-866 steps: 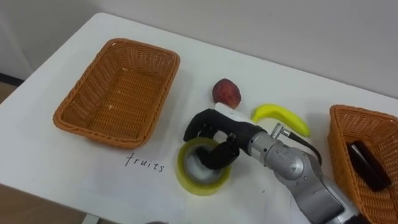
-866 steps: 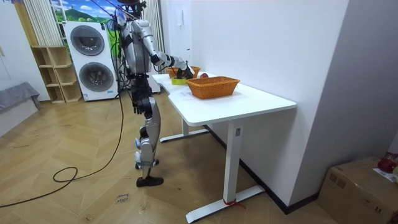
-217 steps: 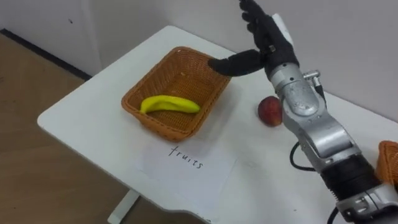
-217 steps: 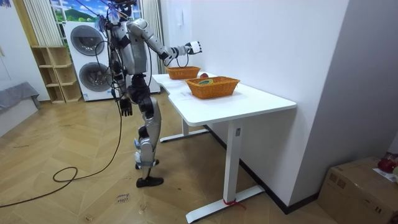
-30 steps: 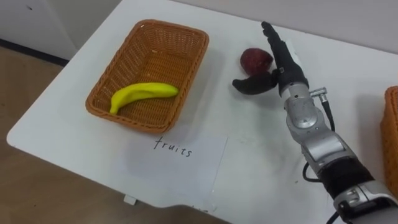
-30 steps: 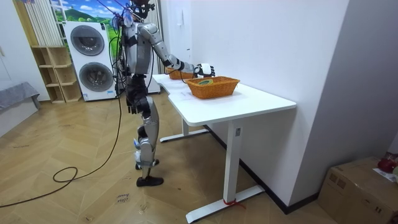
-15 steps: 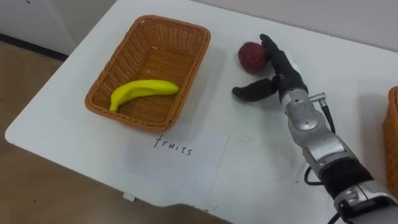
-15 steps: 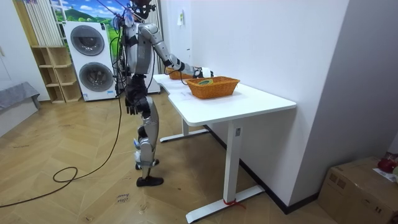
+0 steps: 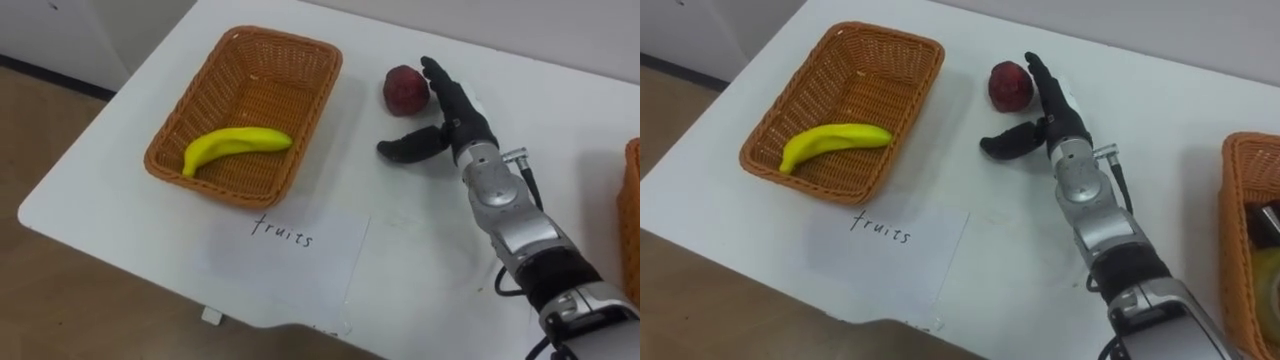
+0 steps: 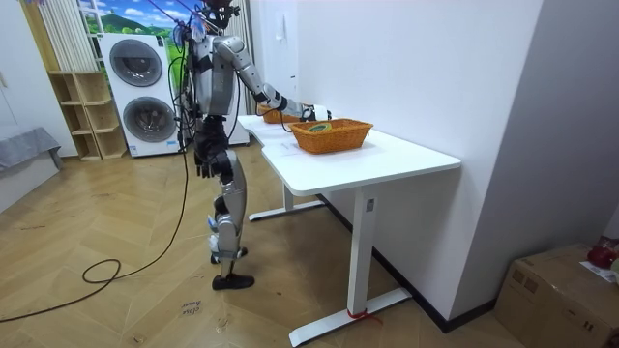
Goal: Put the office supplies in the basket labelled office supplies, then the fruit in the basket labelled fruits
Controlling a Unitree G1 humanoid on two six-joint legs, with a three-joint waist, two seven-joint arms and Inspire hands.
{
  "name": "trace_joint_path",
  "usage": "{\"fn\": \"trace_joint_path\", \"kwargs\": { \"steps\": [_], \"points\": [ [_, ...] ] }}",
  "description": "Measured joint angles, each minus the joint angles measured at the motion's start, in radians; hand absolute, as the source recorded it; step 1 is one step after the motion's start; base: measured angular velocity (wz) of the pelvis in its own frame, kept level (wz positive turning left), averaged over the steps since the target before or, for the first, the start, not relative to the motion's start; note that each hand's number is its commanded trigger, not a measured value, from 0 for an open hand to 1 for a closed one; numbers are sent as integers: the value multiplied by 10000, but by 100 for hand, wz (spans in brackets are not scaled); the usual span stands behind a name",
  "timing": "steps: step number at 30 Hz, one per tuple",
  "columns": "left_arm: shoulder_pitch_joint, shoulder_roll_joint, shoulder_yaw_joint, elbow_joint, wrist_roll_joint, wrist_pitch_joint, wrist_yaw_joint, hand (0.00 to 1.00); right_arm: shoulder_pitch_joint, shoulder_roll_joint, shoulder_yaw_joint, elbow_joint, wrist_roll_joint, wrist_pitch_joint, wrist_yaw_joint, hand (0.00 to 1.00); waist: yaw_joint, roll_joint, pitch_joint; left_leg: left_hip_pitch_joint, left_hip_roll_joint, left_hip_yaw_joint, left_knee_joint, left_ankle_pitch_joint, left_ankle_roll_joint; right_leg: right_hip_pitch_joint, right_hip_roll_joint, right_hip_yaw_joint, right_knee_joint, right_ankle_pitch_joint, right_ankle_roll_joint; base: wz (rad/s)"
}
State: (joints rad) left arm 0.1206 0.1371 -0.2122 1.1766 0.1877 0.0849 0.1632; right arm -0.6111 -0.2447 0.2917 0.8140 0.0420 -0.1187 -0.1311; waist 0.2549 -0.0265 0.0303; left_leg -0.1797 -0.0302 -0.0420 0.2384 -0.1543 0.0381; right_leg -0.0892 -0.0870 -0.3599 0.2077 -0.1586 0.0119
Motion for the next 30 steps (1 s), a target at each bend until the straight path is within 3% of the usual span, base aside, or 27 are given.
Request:
{"fn": "trace_joint_path", "kwargs": {
  "steps": [16, 23, 30],
  "points": [
    [0, -7, -405, 116, -13, -37, 4, 0, 0, -121, 2, 13, 333, -25, -10, 0, 11, -30, -23, -1, -2, -7, 0, 1, 0, 4, -18, -84, 45, -1, 1, 0],
    [-40, -4, -452, 105, -604, -87, 15, 0, -2, -79, 0, 13, 394, -178, -394, 0, 2, 94, 66, -85, -8, -105, -54, 1, -1, -10, -16, -129, 44, -1, 1, 1],
    [-114, 59, -458, 54, -790, -264, 38, 0, -132, -117, -15, 29, 398, -236, -815, 0, -10, 99, 64, -359, -33, -262, -9, 81, -43, -202, -3, -266, 50, 2, -4, 9]
  ]
}}
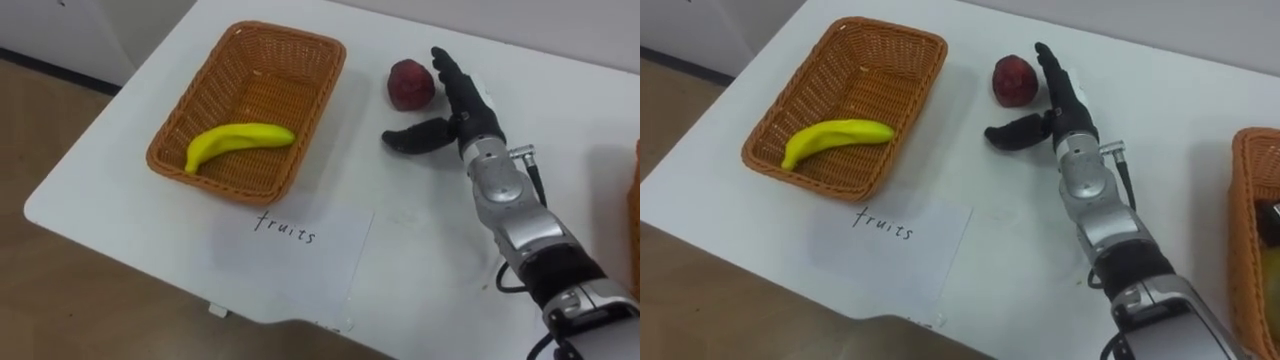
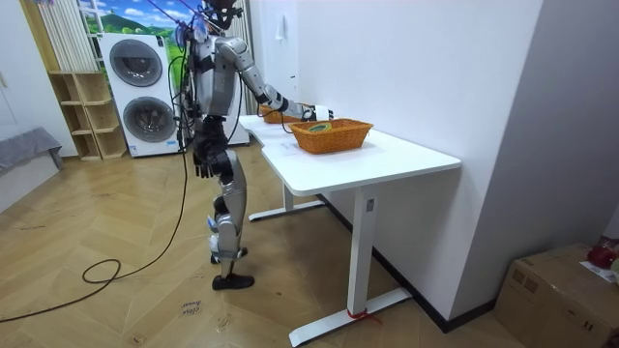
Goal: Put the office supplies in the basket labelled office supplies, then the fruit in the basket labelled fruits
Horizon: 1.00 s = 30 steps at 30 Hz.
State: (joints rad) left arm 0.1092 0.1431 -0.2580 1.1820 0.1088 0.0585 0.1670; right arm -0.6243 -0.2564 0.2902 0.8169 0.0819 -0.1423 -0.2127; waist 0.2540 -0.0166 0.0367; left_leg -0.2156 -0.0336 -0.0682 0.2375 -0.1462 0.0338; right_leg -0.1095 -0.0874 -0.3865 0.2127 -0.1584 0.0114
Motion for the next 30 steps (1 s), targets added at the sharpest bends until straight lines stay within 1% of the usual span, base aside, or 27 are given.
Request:
{"fn": "trace_joint_path", "kwargs": {
  "steps": [6, 9, 16, 21, 23, 24, 25, 26, 29, 30],
  "points": [
    [-30, 26, 4, -27, 34, -7, -7, 0, -99, -23, -2, 73, -6, 1, -271, 0, 40, 3, -5, -68, -16, -124, -9, 95, -16, -134, -19, 1, 82, -1, -1, 4],
    [-42, 25, 2, -12, 27, -17, -28, 0, -273, -26, 4, 413, -152, -84, -270, 0, 67, 2, -3, -71, -13, -141, -23, 116, -27, -129, -14, -1, 82, 1, -4, 0],
    [-42, 24, 4, -39, 29, -21, -59, 0, -428, -57, -9, 757, -326, -95, -379, 0, 222, -19, 3, -159, -7, -197, -64, 152, -52, -141, 7, -17, 81, 4, -12, 1],
    [-43, 33, 2, -81, 33, -22, -96, 0, -435, -138, -74, 800, -456, -95, -378, 0, 248, -80, 29, -192, -18, -245, -62, 195, -70, -165, 5, -130, 73, 2, -16, 5],
    [-43, 65, 0, -148, 34, -25, -125, 0, -447, -200, -74, 801, -500, -97, -381, 0, 270, -168, 76, -213, -22, -262, -52, 213, -82, -185, 7, -140, 73, -7, -39, 4],
    [-43, 70, -1, -154, 34, -26, -137, 0, -450, -206, -74, 801, -516, -98, -381, 0, 270, -194, 71, -236, -22, -270, -42, 220, -85, -206, 8, -140, 73, -5, -44, 0],
    [-43, 82, -1, -136, 30, -29, -202, 0, -461, -224, -74, 800, -521, -100, -383, 0, 270, -249, 49, -300, -22, -281, -15, 235, -88, -264, 6, -180, 74, 5, -61, 5],
    [-43, 89, -4, -136, 13, -53, -230, 0, -501, -256, -74, 830, -538, -103, -390, 0, 256, -269, 53, -353, -21, -307, 14, 247, -89, -292, -8, -280, 74, 20, -85, 4],
    [-41, 131, -16, -132, 10, -86, -232, 0, -680, -278, -54, 1141, -592, -109, -503, 0, 311, -273, 55, -355, -19, -306, 5, 266, -91, -299, -11, -286, 82, 28, -98, 1],
    [-41, 145, -16, -134, 10, -91, -232, 0, -687, -277, -52, 1175, -607, -109, -514, 4, 318, -274, 56, -356, -17, -309, 2, 268, -93, -299, -11, -290, 84, 28, -98, 0]
  ]
}}
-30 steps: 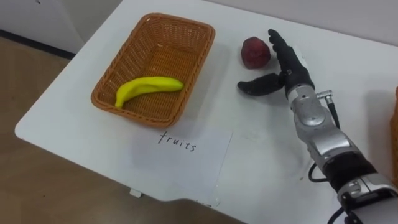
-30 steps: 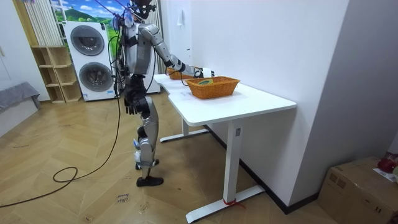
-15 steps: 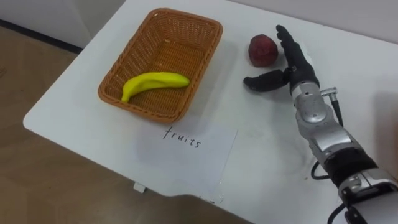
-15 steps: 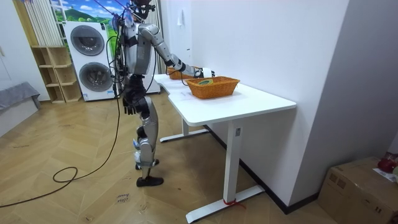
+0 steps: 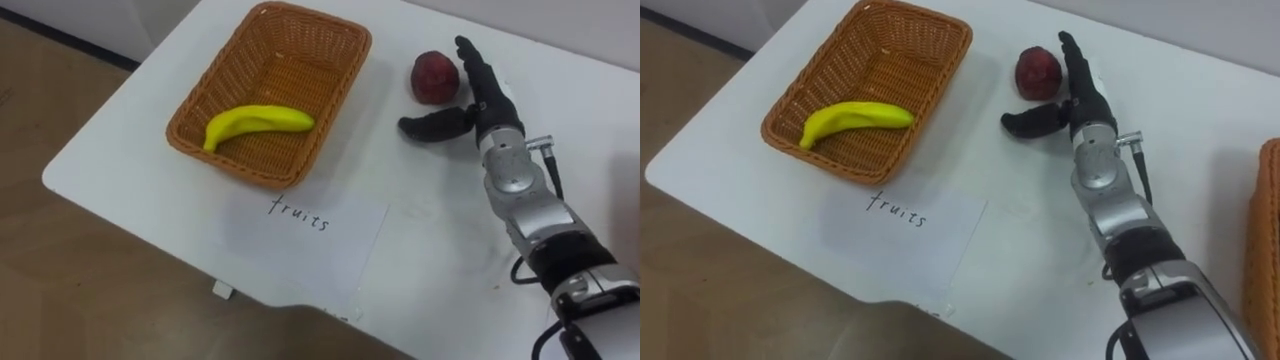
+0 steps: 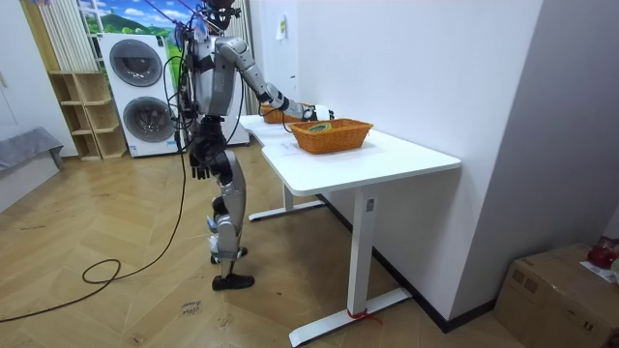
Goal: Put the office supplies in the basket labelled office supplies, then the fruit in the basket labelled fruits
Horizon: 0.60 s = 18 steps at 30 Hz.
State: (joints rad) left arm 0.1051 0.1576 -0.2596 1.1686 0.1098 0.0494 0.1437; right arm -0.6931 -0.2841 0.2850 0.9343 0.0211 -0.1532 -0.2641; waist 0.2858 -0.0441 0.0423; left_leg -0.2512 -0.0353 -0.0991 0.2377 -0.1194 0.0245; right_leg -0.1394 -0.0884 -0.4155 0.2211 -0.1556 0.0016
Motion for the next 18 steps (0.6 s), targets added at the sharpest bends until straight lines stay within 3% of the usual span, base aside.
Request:
{"fn": "trace_joint_path", "kwargs": {
  "steps": [1, 3, 7, 11, 18],
  "points": [
    [0, 23, 0, -10, 0, -4, -1, 0, -1, -1, 0, 33, -61, 0, -35, 55, 14, 0, 0, -1, 2, -5, -5, 1, -2, 0, -1, -7, 11, 0, 0, 0],
    [0, 43, 4, -18, 1, -17, -4, 0, -1, 0, 0, 58, -195, 0, -36, 100, 21, -1, 1, -8, 4, -14, -16, 2, -3, 0, -1, -16, 21, 0, 0, 0],
    [-1, 45, 2, -29, 2, -62, -33, 0, -3, -3, 5, 73, -283, 0, -111, 100, 75, -12, 8, -15, 4, -14, -19, 2, -4, -8, 4, -10, 20, 0, 0, 0],
    [0, 122, -31, -126, -213, -61, -35, 0, -315, -422, 91, 394, -233, 29, -254, 100, 216, -47, 15, 0, 8, -52, -4, 6, -9, -18, 6, 4, 20, 1, -2, 0],
    [-5, 205, -195, -95, -390, -59, -30, 0, -397, -482, 99, 444, -33, 21, -281, 100, 214, -109, 46, 12, 14, -72, -14, 7, -11, -9, 5, -4, 16, 1, -2, 0]
  ]
}}
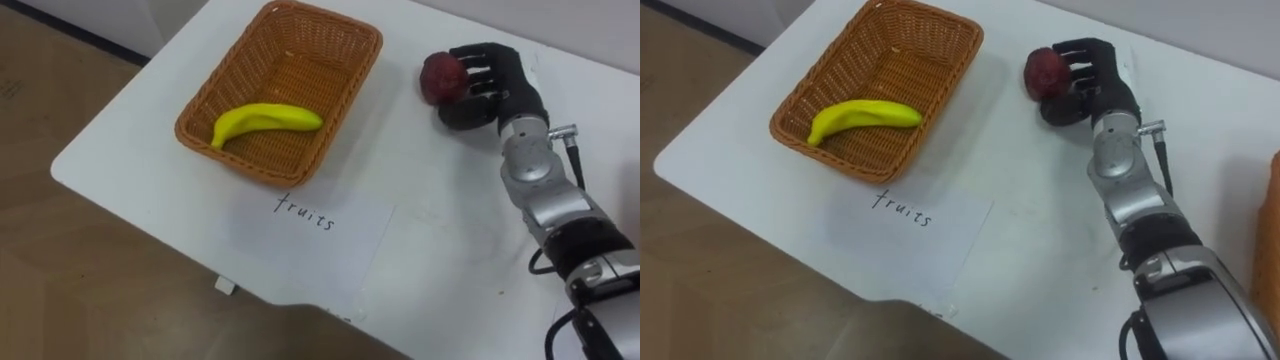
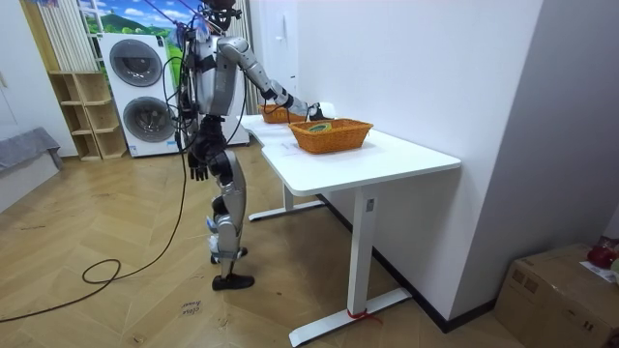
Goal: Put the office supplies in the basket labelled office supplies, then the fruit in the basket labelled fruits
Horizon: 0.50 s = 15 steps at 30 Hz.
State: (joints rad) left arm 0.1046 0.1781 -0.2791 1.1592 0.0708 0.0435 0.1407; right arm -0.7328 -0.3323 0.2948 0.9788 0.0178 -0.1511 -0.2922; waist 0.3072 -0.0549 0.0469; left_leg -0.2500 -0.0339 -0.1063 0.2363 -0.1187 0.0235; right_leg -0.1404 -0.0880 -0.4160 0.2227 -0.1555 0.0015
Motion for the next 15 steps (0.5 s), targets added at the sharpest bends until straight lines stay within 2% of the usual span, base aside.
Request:
{"fn": "trace_joint_path", "kwargs": {
  "steps": [4, 15],
  "points": [
    [-1, 1, 7, -28, -5, -1, -2, 0, 0, 43, 1, 1, 134, -21, 118, 100, 9, 8, 25, -19, -3, -36, -16, -2, -2, -12, 3, -8, -3, 0, 0, 0],
    [-1, 2, 6, -91, -2, -2, 42, 0, 1, 79, -3, 17, 140, -24, 126, 100, 20, 13, 28, -38, -5, -46, 1, -1, -4, -13, 9, -12, -3, 0, 0, 0]
  ]
}}
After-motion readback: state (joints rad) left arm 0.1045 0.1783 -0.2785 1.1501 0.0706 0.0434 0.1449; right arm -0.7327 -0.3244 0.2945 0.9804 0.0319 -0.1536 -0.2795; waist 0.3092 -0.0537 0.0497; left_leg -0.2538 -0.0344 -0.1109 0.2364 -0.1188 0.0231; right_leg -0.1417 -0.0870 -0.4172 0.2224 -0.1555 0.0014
